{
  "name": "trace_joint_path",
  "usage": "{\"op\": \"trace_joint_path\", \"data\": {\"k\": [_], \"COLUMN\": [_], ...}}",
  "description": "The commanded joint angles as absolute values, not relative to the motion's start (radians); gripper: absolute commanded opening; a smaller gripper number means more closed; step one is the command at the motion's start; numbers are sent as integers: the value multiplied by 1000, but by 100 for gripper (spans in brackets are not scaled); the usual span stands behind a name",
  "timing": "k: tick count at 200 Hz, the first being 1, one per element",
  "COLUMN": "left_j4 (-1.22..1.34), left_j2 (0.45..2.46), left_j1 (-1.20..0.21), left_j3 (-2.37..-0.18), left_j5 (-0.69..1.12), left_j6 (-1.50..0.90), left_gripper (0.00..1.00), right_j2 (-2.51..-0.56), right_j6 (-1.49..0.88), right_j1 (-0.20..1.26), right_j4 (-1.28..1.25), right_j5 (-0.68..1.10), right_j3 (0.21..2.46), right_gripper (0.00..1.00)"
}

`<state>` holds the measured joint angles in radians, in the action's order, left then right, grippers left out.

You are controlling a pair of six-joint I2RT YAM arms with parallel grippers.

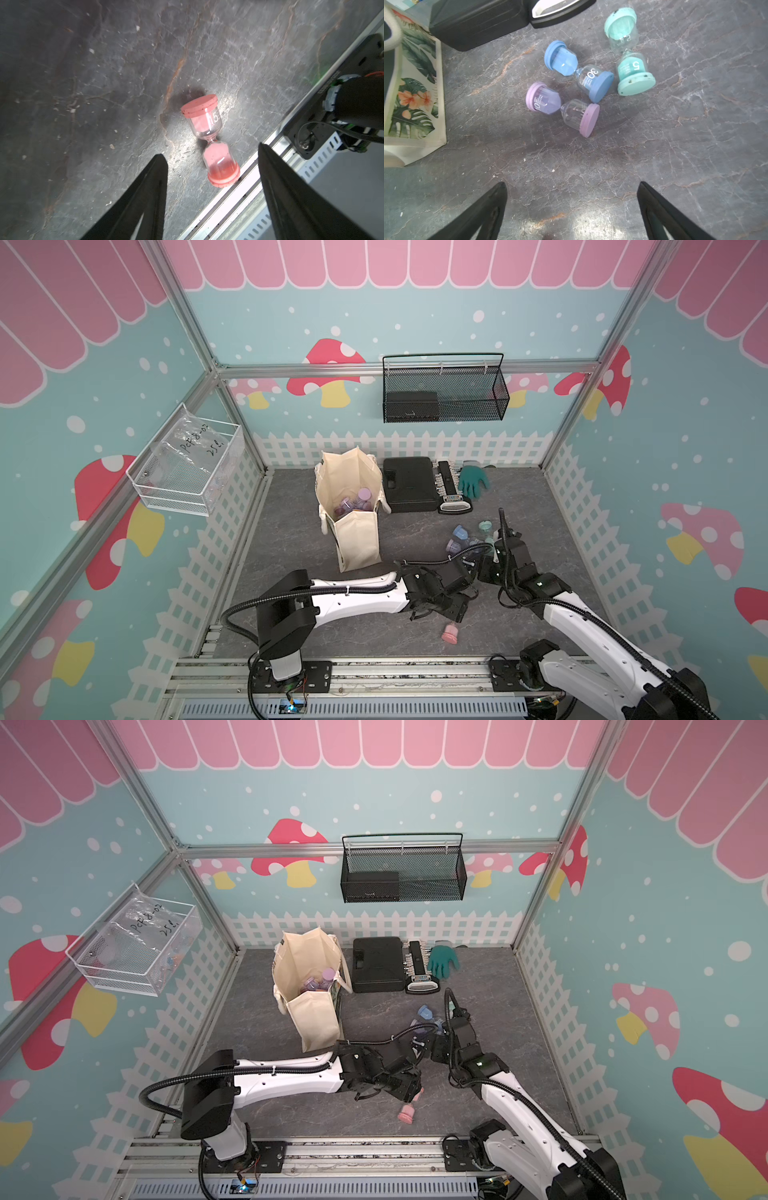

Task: Put the hourglass into the canvas bag
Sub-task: Pick up the hourglass from the center of the board.

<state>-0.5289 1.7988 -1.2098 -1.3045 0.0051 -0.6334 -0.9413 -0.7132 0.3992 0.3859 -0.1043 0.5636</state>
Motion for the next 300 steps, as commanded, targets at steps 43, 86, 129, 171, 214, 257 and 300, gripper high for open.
{"op": "trace_joint_path", "data": {"k": [43,86,129,171,214,257,300], "left_j4": [-598,-687,-719,-745,-767,-789,-806], "left_j2": [1960,2045,2108,2157,2195,2221,2258], "left_j1": [-1250,-1254,-1255,-1255,-1255,-1255,-1255], "left_j3": [-1435,-1510,-1551,-1582,-1604,-1620,-1634], "left_j5": [-35,-101,-109,-119,-134,-154,-152], "left_j6": [-695,-702,-717,-737,-750,-755,-756], "left_gripper": [70,69,66,63,60,59,54], "right_j2": [-931,-933,-928,-939,-946,-948,-954], "right_j6": [-744,-741,-735,-728,-724,-724,-719], "right_j1": [367,353,340,327,314,304,298], "right_j4": [323,299,277,261,244,241,236], "right_j5": [-56,-40,-24,-4,13,18,15], "right_j3": [503,491,467,453,440,432,428], "right_gripper": [100,100,100,99,99,100,100]}}
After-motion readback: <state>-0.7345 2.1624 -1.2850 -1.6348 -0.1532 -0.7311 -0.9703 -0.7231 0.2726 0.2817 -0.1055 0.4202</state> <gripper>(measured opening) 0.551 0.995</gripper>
